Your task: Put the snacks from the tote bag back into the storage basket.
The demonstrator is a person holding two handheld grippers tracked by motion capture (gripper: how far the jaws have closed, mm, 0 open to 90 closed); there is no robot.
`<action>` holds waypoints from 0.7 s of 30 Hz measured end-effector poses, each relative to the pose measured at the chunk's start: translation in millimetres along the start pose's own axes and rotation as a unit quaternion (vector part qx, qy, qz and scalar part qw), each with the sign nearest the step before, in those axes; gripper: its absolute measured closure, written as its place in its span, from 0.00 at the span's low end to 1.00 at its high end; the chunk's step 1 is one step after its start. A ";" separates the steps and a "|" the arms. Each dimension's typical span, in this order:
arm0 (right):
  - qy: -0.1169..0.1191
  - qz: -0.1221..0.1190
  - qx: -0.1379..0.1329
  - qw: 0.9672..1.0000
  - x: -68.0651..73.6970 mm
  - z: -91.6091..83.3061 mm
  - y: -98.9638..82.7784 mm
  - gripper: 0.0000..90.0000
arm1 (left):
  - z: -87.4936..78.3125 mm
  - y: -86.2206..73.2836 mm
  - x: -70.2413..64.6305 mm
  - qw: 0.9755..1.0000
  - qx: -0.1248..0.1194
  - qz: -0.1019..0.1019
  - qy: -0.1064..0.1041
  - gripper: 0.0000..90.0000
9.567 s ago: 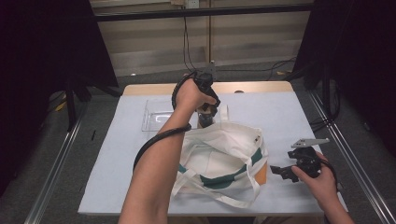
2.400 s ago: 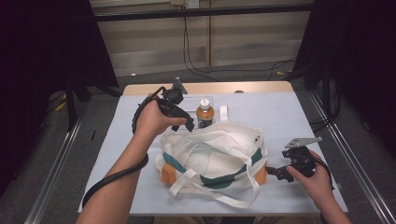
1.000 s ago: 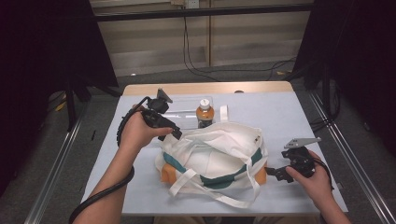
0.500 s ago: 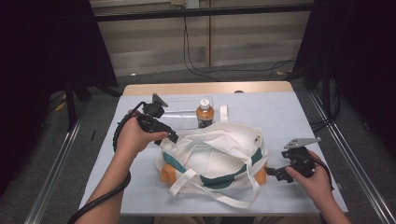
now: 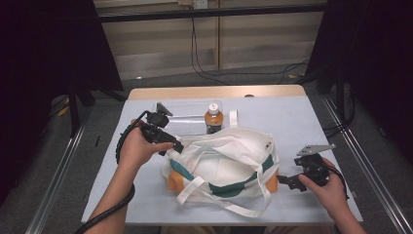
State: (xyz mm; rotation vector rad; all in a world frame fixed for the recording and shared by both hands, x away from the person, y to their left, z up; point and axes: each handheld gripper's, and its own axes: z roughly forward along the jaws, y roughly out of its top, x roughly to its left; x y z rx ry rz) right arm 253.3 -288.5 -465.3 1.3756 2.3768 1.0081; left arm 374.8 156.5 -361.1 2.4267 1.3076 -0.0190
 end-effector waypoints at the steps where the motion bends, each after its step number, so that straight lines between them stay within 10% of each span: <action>1: 0.003 0.000 0.000 1.000 -0.2 -0.2 -0.2 0.01 | -0.1 -0.6 0.1 1.000 0.002 -0.002 -0.001 0.14; 21: -0.008 -0.001 0.002 1.000 -0.6 -5.8 -9.3 0.01 | 5.2 -14.4 5.0 1.000 -0.018 0.002 -0.006 0.13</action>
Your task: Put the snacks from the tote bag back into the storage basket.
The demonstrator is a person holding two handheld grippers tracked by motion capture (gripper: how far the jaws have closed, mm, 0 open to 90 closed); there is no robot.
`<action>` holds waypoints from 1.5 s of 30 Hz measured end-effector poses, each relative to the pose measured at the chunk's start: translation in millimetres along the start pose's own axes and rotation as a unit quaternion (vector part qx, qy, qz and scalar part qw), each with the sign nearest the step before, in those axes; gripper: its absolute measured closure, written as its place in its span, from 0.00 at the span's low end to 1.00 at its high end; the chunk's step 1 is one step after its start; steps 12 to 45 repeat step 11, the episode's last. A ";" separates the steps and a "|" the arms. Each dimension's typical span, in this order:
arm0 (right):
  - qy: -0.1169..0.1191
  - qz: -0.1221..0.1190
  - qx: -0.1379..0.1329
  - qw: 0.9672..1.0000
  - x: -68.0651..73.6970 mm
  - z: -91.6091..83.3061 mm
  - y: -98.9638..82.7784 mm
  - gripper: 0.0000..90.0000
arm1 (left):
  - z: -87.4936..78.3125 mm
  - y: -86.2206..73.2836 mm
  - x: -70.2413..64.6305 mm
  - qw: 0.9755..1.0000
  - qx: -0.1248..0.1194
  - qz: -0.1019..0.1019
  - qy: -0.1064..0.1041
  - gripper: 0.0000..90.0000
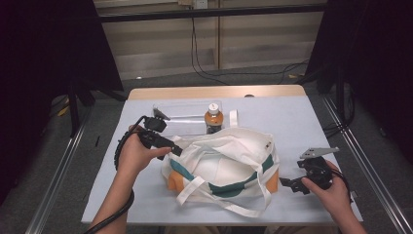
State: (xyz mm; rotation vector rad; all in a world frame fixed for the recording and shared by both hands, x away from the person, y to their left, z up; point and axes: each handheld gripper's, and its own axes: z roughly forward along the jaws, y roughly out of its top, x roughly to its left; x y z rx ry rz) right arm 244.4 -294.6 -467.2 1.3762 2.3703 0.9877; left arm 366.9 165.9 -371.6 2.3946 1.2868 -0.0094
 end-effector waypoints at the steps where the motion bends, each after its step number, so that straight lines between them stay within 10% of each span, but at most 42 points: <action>1: 0.003 0.001 0.000 1.000 0.4 -0.4 -0.8 0.01 | 0.6 -1.0 -0.2 1.000 -0.006 -0.005 0.002 0.13; 45: -0.007 0.004 0.003 1.000 3.1 -5.7 -10.1 0.01 | 4.5 -13.4 4.7 1.000 -0.016 -0.006 -0.004 0.13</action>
